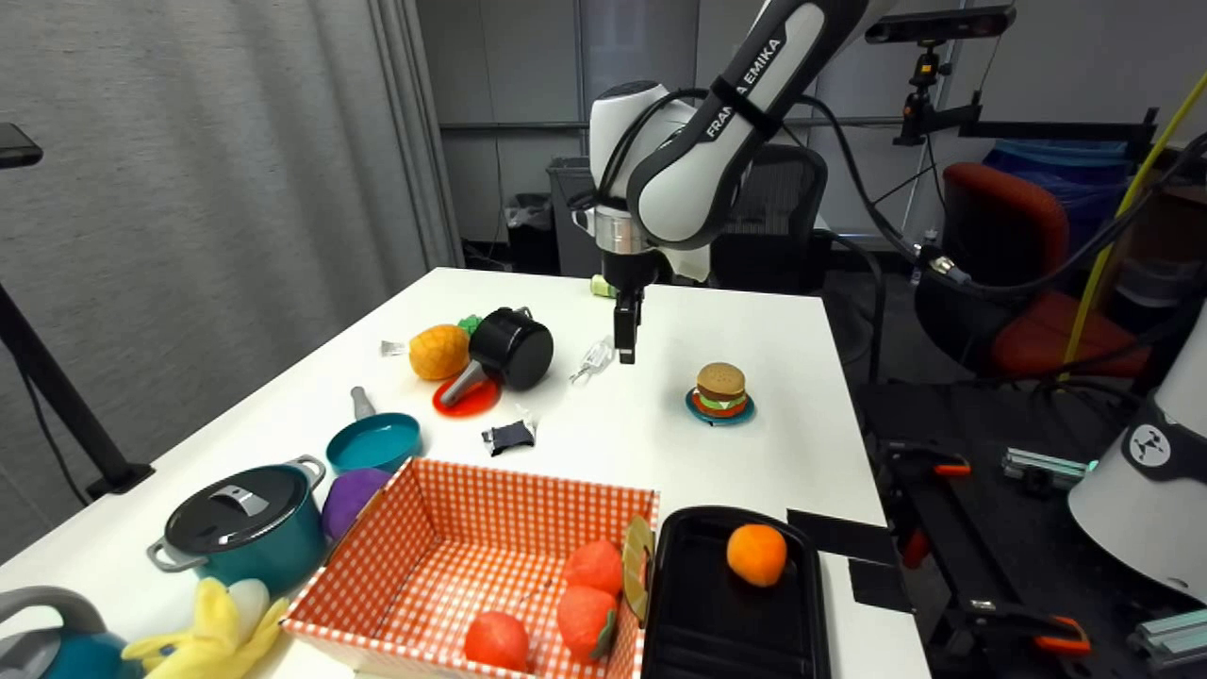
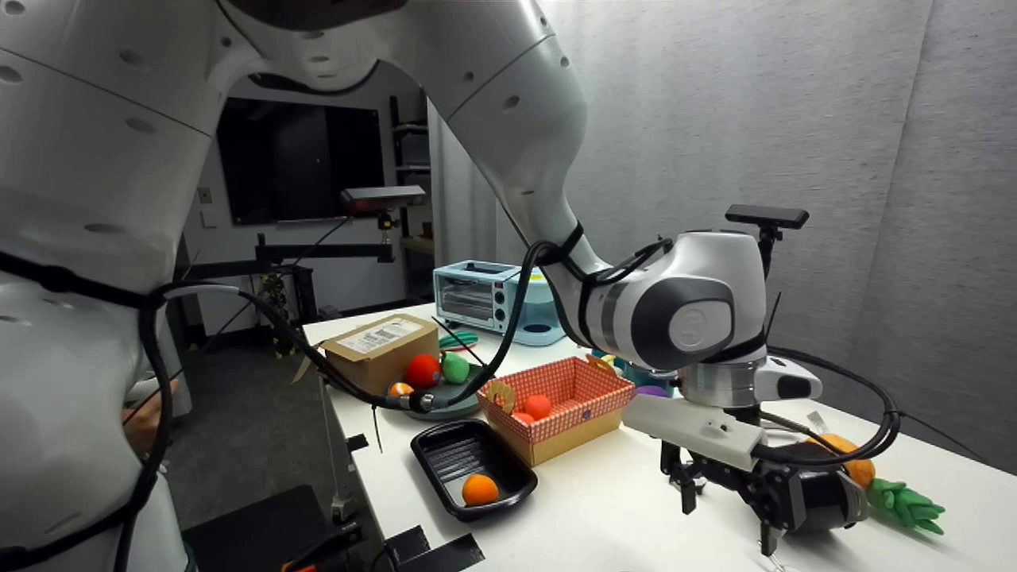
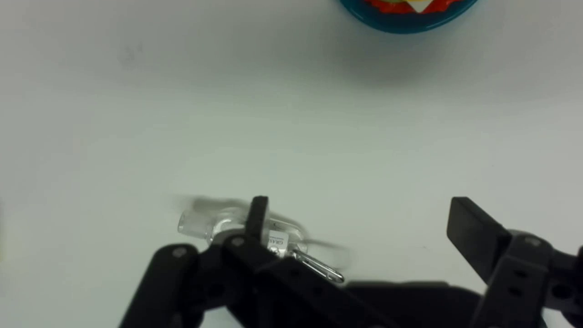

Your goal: Pick up the object from the table and put it in the carton box

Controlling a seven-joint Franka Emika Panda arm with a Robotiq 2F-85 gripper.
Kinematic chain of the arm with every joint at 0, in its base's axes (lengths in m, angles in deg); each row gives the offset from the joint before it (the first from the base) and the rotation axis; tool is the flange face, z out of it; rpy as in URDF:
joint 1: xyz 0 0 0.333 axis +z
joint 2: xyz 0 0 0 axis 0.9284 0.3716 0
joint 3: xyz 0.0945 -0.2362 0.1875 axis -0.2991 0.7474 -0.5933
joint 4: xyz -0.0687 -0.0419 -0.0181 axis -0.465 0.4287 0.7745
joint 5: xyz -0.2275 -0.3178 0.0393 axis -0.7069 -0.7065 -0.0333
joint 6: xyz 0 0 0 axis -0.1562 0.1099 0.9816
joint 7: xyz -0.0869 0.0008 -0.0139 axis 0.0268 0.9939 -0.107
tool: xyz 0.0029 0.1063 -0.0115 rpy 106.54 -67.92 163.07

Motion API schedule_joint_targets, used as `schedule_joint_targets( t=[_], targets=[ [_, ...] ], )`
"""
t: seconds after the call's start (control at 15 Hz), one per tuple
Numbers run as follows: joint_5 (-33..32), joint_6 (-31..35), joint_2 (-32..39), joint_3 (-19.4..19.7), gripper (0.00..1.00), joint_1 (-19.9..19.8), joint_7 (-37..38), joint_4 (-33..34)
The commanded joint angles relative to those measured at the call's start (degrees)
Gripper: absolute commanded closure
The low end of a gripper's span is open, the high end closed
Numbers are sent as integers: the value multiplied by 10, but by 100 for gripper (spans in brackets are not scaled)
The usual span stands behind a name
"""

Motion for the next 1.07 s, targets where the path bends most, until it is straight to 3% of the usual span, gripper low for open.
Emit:
schedule_joint_targets(
  t=[0.0,0.4,1.0],
  targets=[
    [-6,3,56,-5,0,-21,-2,65],
    [0,-15,125,-12,0,-51,-14,152],
    [-7,-22,181,-15,0,-62,-27,218]
  ],
)
